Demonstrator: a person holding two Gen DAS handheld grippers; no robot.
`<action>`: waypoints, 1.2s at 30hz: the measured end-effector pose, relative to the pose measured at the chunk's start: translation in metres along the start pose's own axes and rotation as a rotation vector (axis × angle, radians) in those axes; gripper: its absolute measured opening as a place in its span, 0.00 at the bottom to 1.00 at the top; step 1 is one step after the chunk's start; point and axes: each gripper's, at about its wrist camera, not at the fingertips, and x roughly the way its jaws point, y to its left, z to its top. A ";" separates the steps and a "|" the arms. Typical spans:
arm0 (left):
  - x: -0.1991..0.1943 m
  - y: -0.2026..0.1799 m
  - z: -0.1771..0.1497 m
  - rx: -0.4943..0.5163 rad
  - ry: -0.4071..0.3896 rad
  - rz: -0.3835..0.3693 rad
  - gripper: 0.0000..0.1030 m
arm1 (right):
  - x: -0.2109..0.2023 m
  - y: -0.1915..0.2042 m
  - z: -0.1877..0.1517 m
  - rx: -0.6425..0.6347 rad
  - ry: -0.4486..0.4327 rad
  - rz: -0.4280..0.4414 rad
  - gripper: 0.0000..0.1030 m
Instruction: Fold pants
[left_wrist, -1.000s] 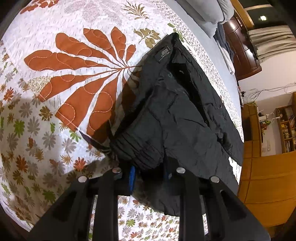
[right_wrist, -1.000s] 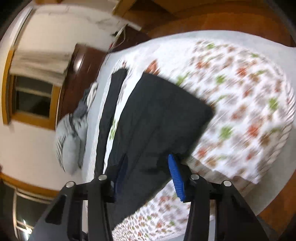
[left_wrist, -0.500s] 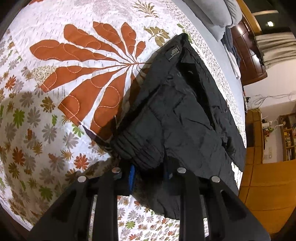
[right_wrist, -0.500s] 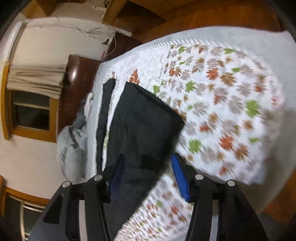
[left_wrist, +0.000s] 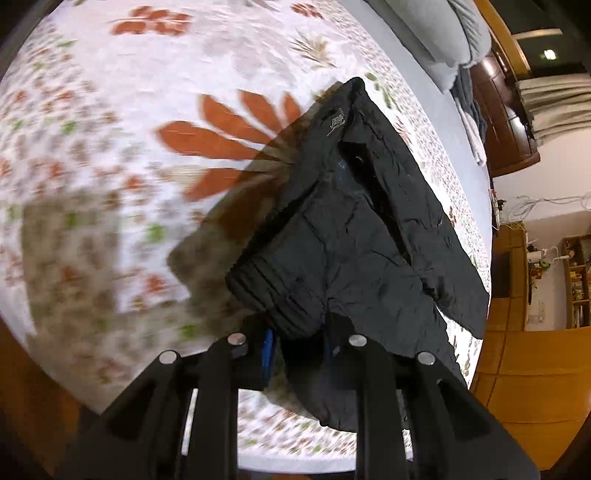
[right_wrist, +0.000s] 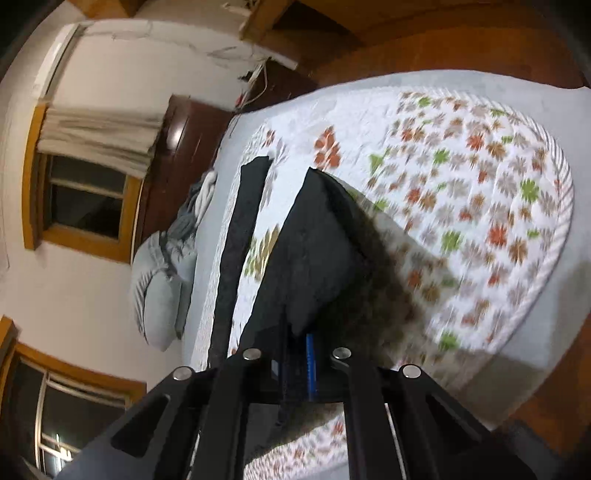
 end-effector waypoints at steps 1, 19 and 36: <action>-0.006 0.011 -0.001 -0.011 -0.002 0.006 0.18 | 0.005 0.000 -0.007 -0.012 0.025 -0.012 0.08; -0.075 0.018 0.017 0.224 -0.171 0.111 0.88 | -0.032 0.030 -0.001 -0.267 0.045 -0.318 0.54; 0.086 -0.087 0.239 0.352 0.014 0.076 0.93 | 0.244 0.217 0.059 -0.416 0.374 -0.155 0.85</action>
